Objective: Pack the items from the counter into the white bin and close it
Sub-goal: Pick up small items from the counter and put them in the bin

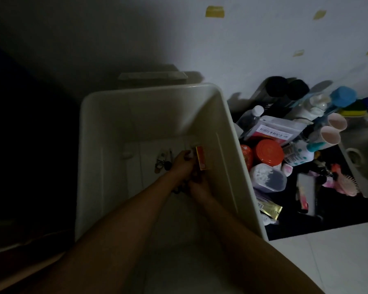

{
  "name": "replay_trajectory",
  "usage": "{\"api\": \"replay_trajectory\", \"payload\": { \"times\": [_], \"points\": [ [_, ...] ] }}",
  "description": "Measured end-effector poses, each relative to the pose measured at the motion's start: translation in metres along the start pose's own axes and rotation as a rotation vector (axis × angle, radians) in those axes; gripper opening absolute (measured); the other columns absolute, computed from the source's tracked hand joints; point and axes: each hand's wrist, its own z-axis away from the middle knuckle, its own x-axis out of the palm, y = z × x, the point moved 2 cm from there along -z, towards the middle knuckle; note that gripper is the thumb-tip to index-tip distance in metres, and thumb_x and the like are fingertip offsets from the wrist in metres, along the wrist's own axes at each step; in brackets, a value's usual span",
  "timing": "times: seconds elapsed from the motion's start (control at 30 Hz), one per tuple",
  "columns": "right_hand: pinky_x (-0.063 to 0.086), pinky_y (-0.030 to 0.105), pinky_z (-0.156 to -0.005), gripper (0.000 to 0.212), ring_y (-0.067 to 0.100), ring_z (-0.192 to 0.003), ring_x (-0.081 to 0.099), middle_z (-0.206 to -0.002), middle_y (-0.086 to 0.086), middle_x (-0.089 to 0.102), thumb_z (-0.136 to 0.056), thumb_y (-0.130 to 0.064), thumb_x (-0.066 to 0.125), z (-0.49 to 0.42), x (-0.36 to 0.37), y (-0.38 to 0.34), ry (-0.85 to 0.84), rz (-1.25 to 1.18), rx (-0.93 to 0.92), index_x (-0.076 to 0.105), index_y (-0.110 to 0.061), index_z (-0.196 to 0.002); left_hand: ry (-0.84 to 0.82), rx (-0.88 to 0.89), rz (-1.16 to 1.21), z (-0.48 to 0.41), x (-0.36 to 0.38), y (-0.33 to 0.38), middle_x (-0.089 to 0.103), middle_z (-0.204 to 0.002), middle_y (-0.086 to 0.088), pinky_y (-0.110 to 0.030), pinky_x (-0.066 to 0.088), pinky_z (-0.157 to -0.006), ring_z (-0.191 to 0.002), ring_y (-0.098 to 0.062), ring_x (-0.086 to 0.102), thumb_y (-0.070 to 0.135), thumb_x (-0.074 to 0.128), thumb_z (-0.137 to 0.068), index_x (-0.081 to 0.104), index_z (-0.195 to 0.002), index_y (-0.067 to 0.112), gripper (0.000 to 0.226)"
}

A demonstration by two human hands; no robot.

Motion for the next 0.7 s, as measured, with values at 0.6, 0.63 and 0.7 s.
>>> {"api": "replay_trajectory", "payload": {
  "times": [0.6, 0.63, 0.7],
  "points": [
    [0.041, 0.025, -0.090, 0.038, 0.027, -0.115, 0.055, -0.126, 0.015, 0.055, -0.093, -0.005, 0.054, 0.011, 0.016, -0.006, -0.247, 0.415, -0.303, 0.053, -0.006, -0.131, 0.178, 0.220, -0.867, -0.002, -0.080, -0.045, 0.021, -0.151, -0.012, -0.036, 0.028, -0.104, -0.128, -0.036, 0.029, 0.013, 0.048, -0.091, 0.048, -0.137, 0.028, 0.048],
    [0.041, 0.025, -0.091, 0.039, 0.029, -0.115, 0.054, -0.127, 0.016, 0.053, -0.093, -0.006, 0.054, 0.009, 0.016, -0.006, -0.236, 0.443, -0.323, 0.053, -0.007, -0.131, 0.186, 0.251, -0.838, -0.002, -0.079, -0.046, 0.025, -0.147, -0.012, -0.030, 0.028, -0.097, -0.125, -0.035, 0.031, 0.011, 0.047, -0.091, 0.053, -0.132, 0.023, 0.043],
    [0.038, 0.024, -0.094, 0.043, 0.030, -0.119, 0.049, -0.134, 0.015, 0.044, -0.092, -0.008, 0.054, 0.009, 0.013, -0.008, -0.170, 0.539, -0.380, 0.053, -0.013, -0.134, 0.197, 0.296, -0.802, -0.002, -0.078, -0.046, 0.034, -0.134, -0.011, -0.026, 0.028, -0.087, -0.117, -0.033, 0.037, 0.007, 0.048, -0.091, 0.057, -0.122, 0.015, 0.034]
  ]
}}
